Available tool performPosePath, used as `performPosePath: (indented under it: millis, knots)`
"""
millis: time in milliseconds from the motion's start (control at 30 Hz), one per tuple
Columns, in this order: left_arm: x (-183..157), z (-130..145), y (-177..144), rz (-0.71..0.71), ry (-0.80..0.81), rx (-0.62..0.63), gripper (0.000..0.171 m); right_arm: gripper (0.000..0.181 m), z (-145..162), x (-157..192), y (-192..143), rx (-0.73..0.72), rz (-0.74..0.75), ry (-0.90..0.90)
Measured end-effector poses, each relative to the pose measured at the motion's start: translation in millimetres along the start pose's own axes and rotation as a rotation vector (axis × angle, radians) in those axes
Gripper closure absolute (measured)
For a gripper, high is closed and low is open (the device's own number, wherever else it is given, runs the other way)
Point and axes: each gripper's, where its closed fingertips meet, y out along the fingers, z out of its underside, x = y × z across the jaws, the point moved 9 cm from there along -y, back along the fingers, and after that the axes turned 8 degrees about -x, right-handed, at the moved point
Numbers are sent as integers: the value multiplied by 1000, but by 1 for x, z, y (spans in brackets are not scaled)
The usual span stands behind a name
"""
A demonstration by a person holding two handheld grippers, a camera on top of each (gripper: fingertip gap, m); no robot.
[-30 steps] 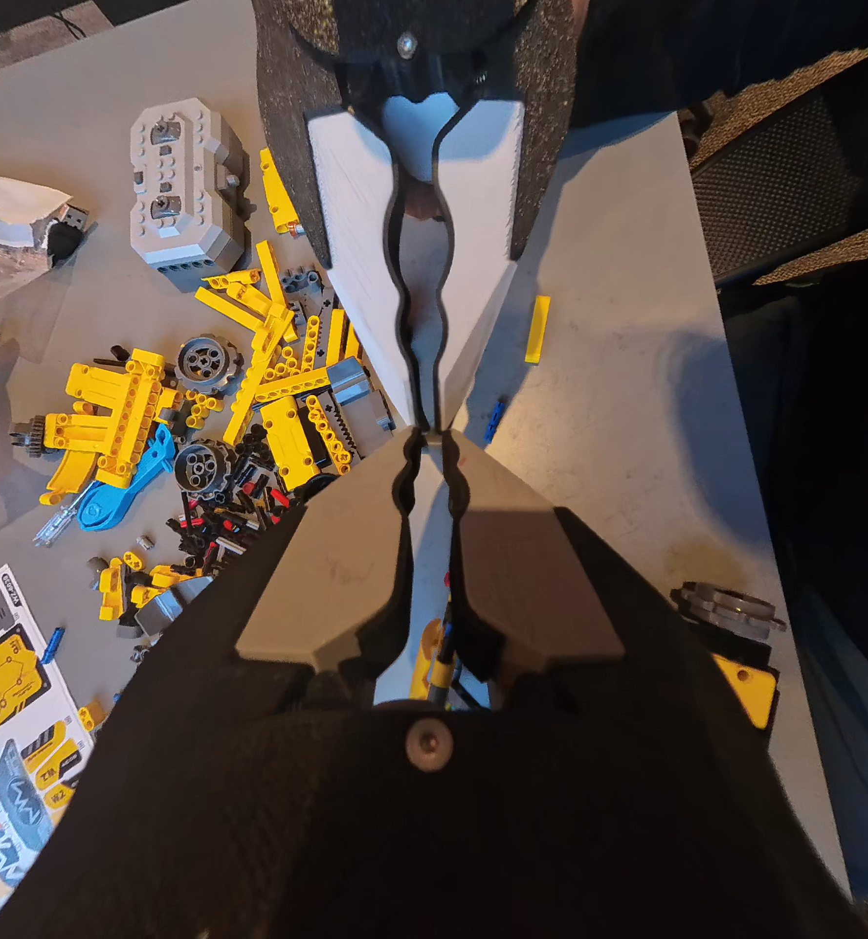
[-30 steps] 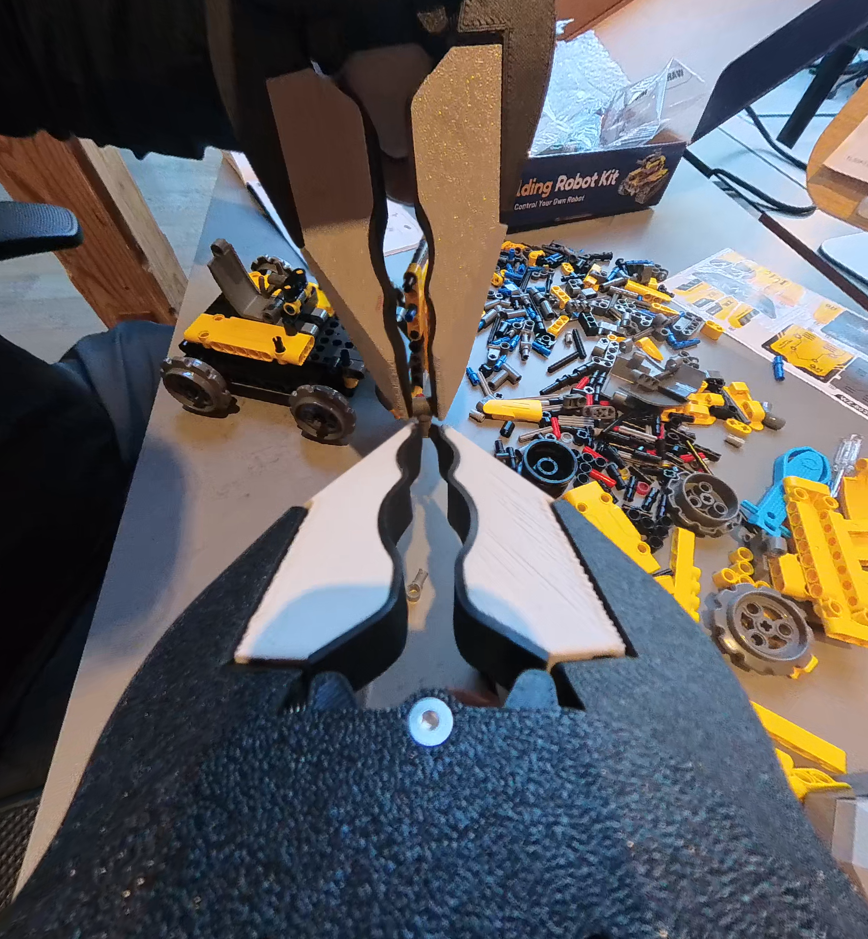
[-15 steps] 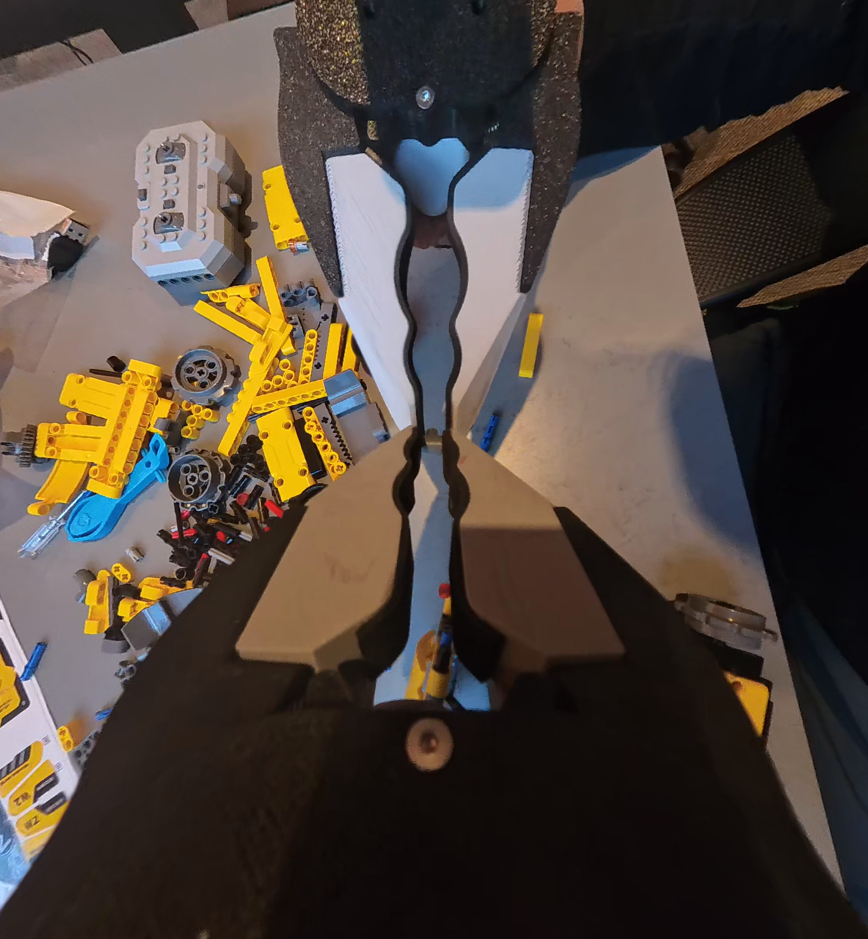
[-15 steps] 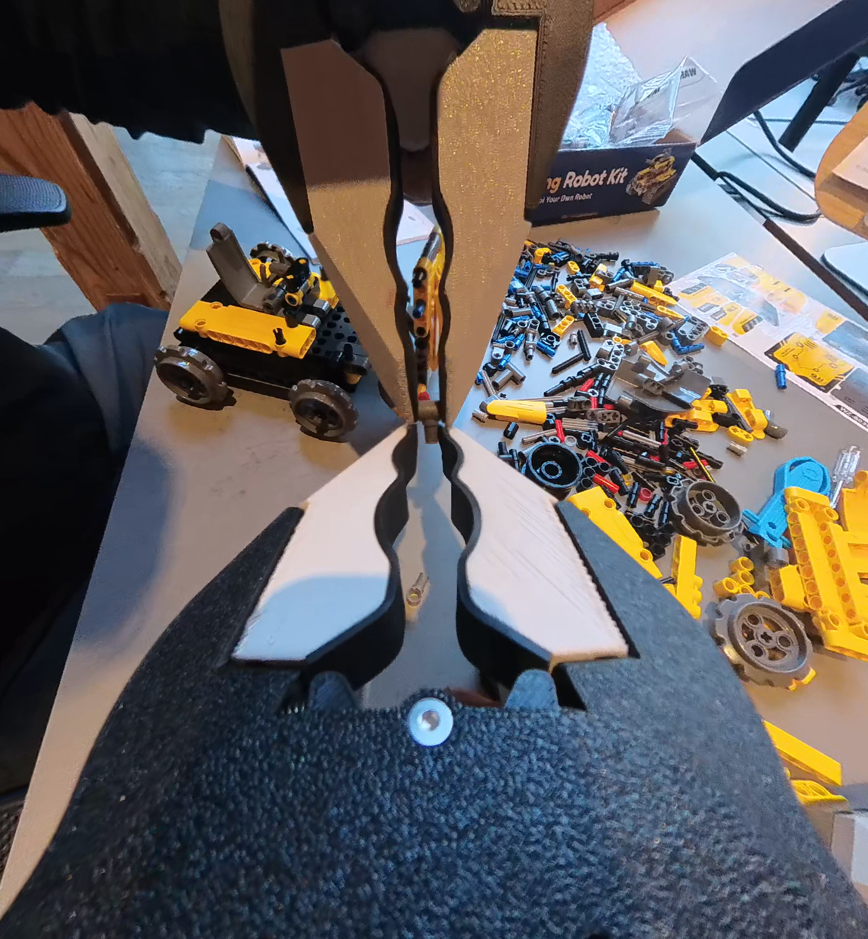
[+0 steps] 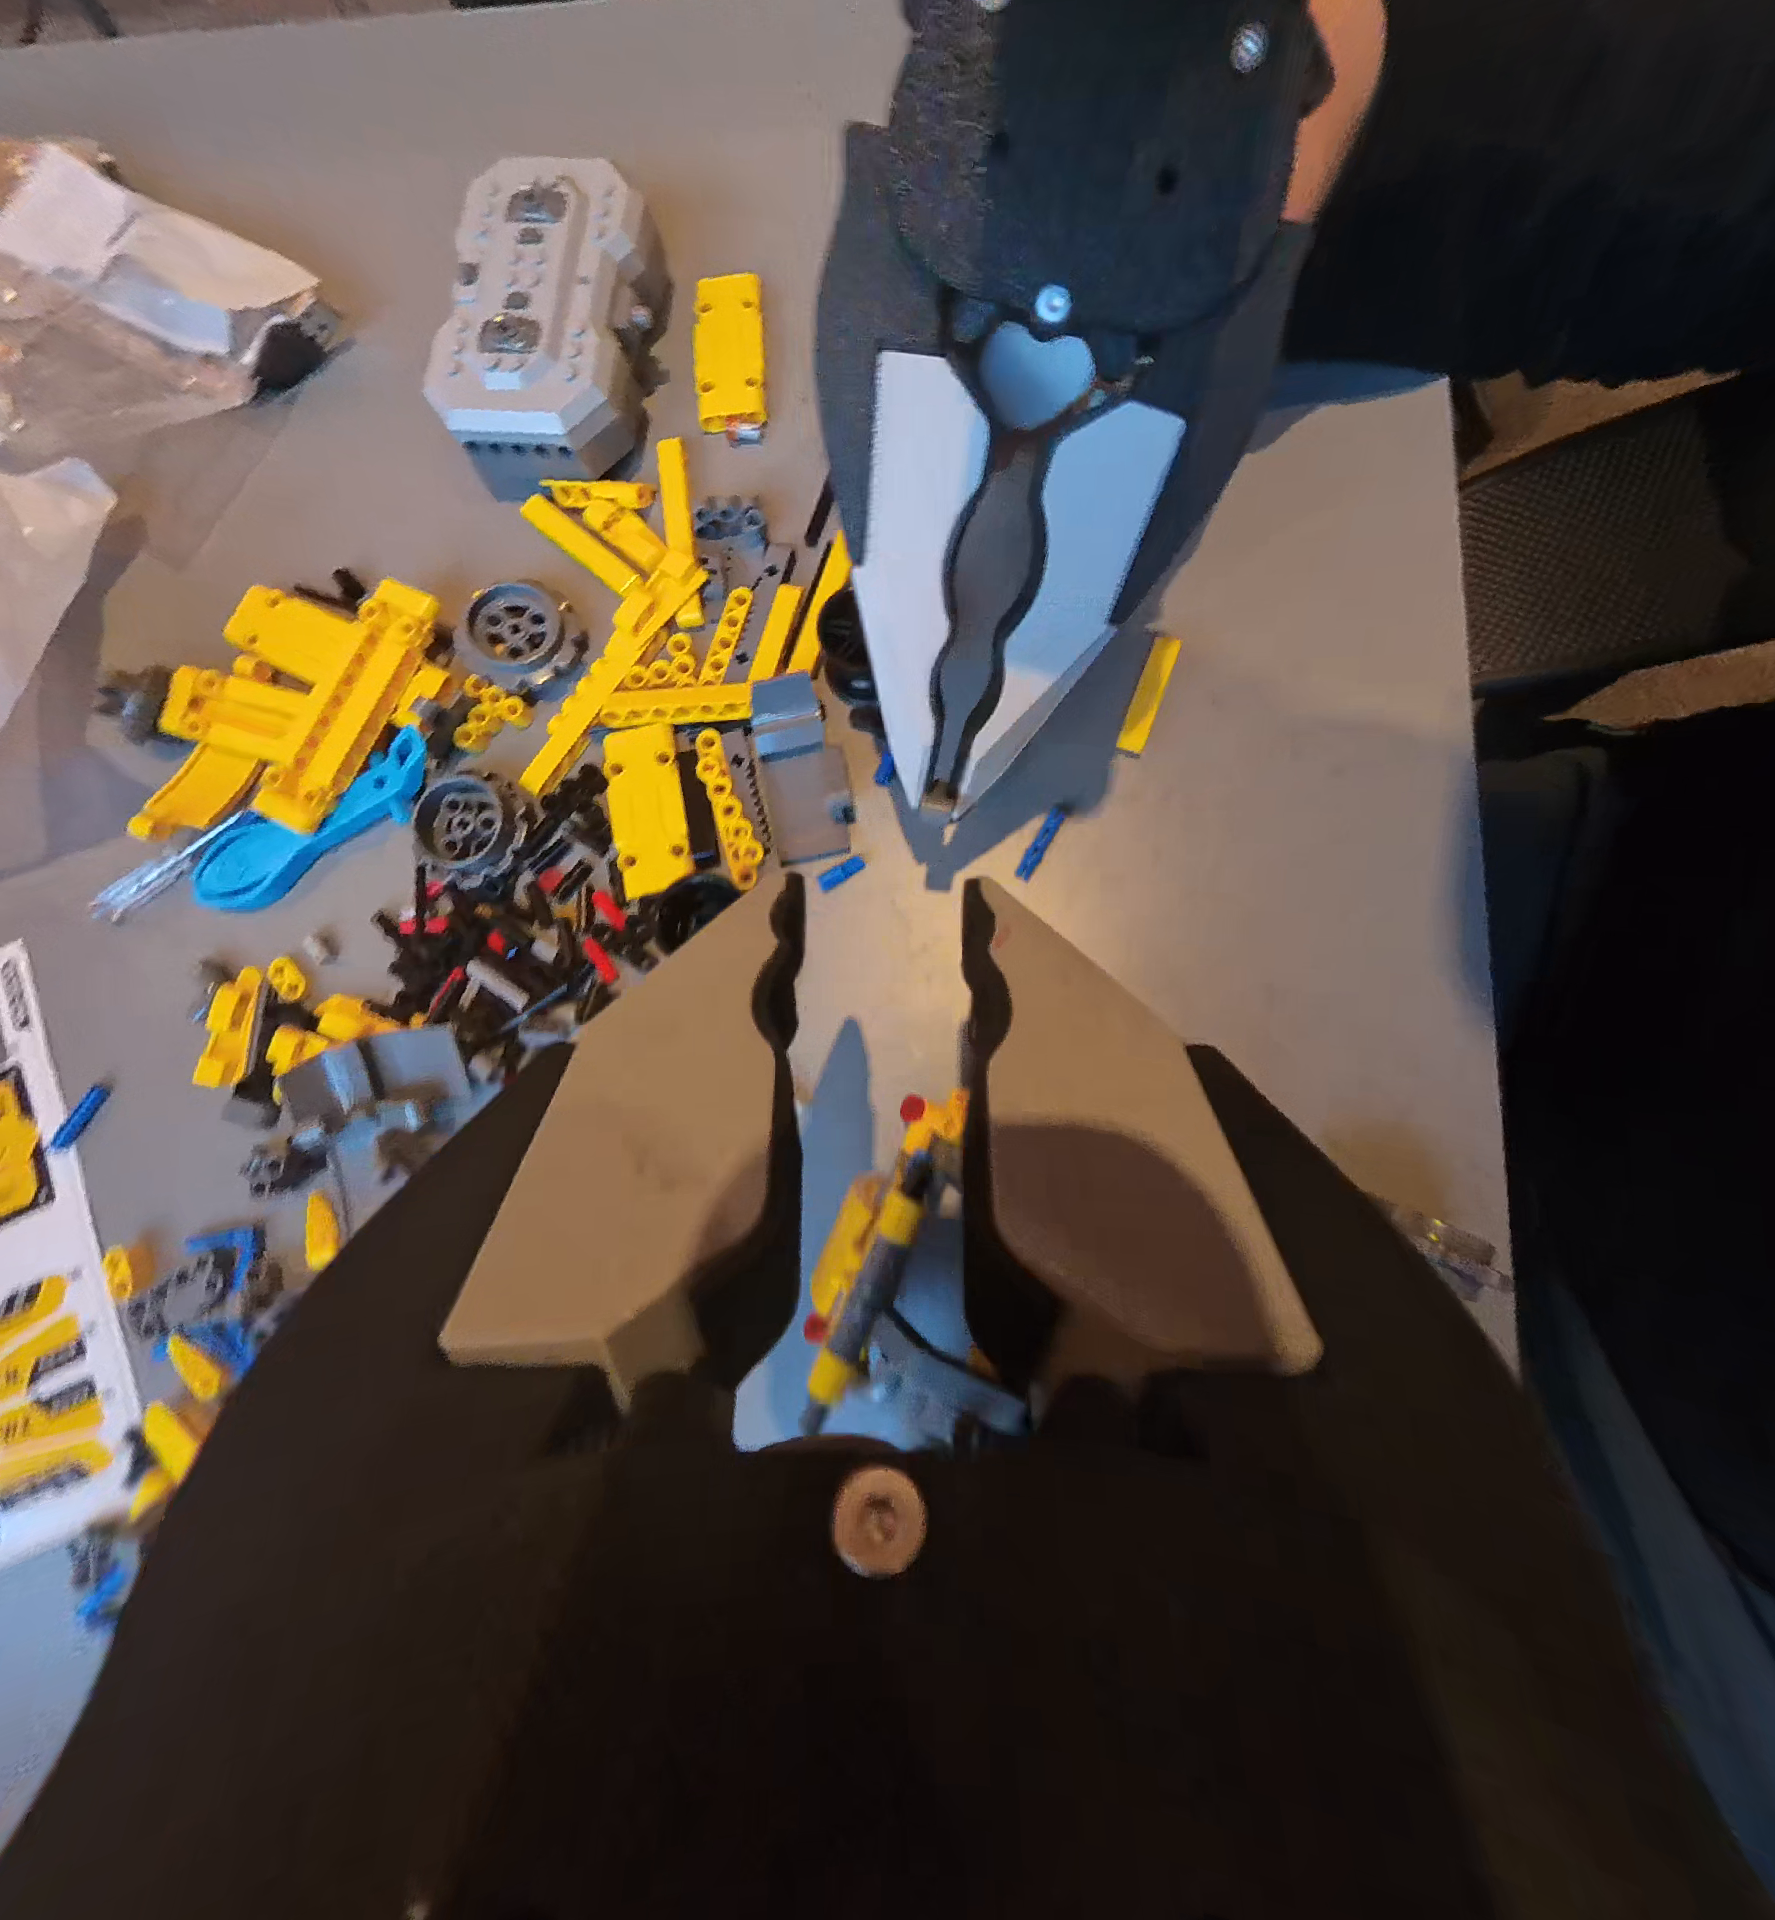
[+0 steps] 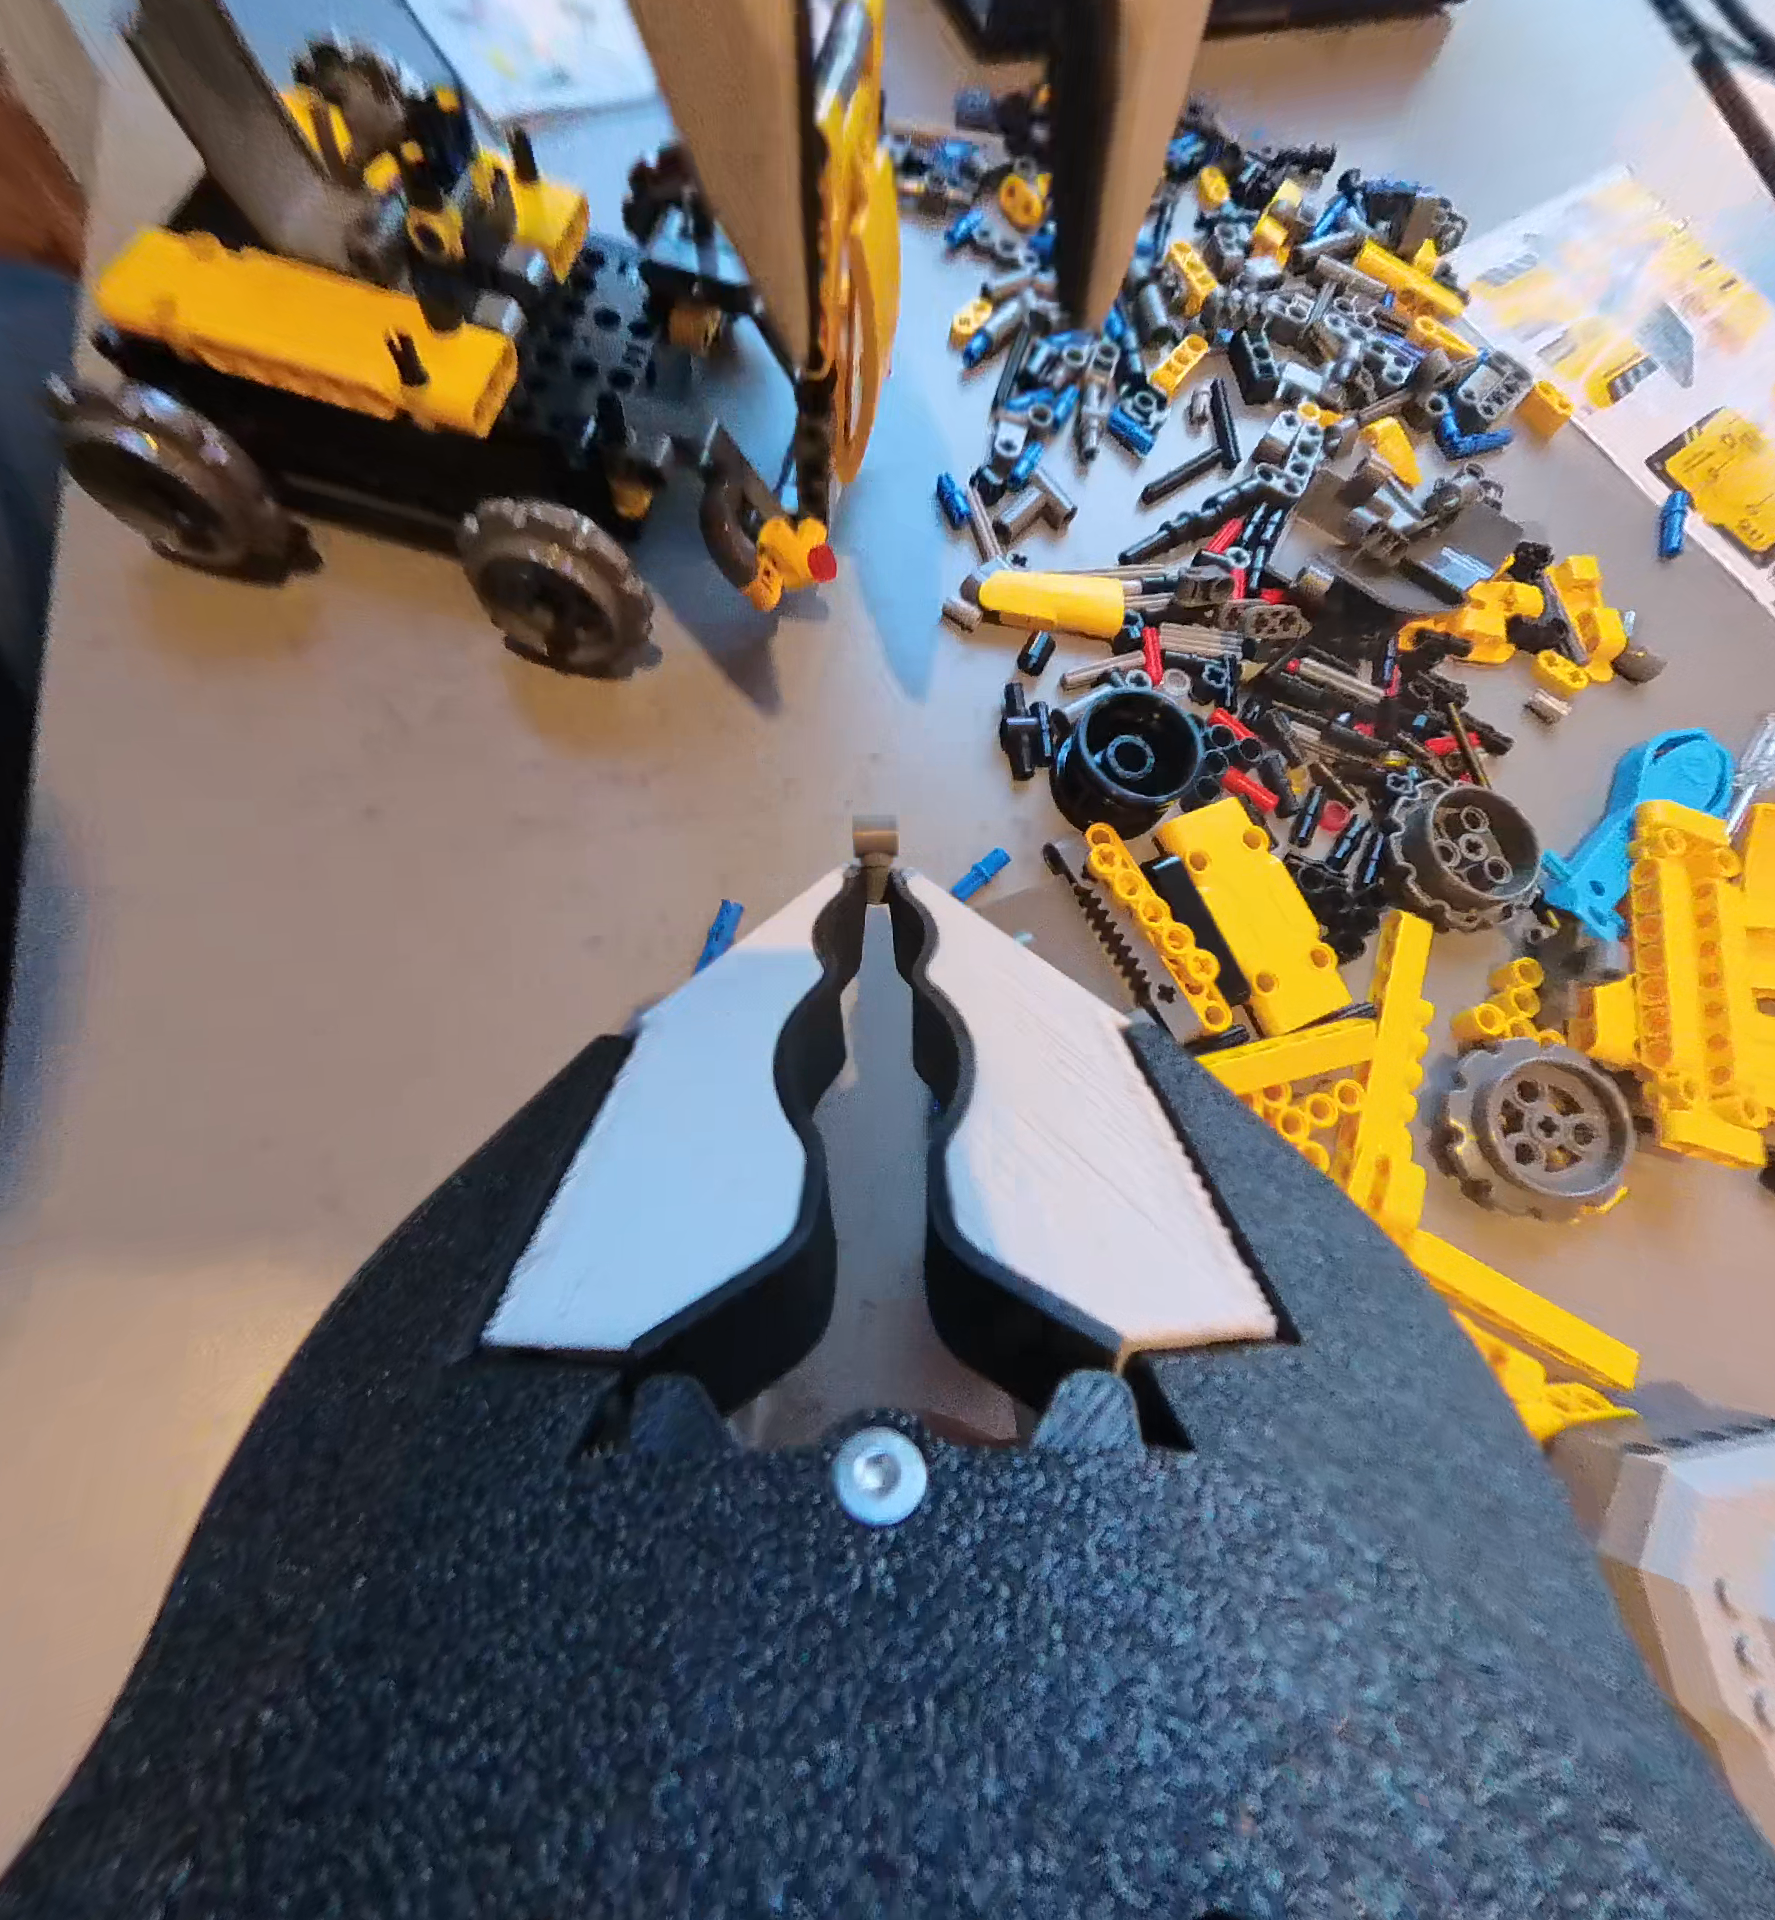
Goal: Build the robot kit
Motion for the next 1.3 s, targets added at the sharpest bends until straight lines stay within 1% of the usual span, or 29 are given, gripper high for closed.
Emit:
performPosePath:
  millis: [100, 200, 267, 367, 467, 533, 633, 700, 767, 800, 900, 1033, 1067, 1200, 1300]
  knots:
    - [-4, 11, -22, -77, -60, -1, 144, 177, 2, 8, 6, 54, -18, -53]
    - [-10, 31, -44, -135, -161, 9, 142, 176, 7, 10, 13, 111, -30, -51]
    - [-16, 45, -57, -155, -240, -16, 142, 175, 12, 10, 17, 151, -37, -39]
    - [-26, 69, -70, -188, -353, -40, 143, 173, 12, 10, 18, 147, -53, -5]
    - [-38, 93, -78, -226, -417, -17, 140, 169, 10, 10, 17, 126, -54, -2]
    - [-48, 105, -84, -231, -459, -24, 139, 168, 7, 10, 17, 103, -61, 0]
    - [-62, 119, -87, -182, -531, -47, 135, 168, 2, 11, 16, 66, -69, 4]
    - [-69, 127, -83, -137, -564, -35, 136, 168, -2, 12, 15, 30, -77, 10]
    - [-74, 131, -76, -89, -582, -37, 137, 167, -8, 13, 14, -13, -83, 15]
    - [-76, 132, -72, -76, -590, -37, 143, 167, -10, 13, 14, -34, -82, 14]
    - [-78, 132, -66, -54, -598, -44, 144, 167, -16, 14, 16, -77, -76, 29]
    - [-81, 133, -63, -48, -594, -37, 144, 156, -23, 13, 23, -126, -38, 47]
    - [-82, 133, -63, -53, -592, -40, 144, 155, -25, 13, 23, -145, -30, 45]
    - [-85, 132, -72, -104, -592, -91, 141, 155, -30, 8, 16, -218, 3, 73]
    - [-82, 137, -82, -236, -594, -117, 138, 153, -32, 4, 13, -250, 26, 97]
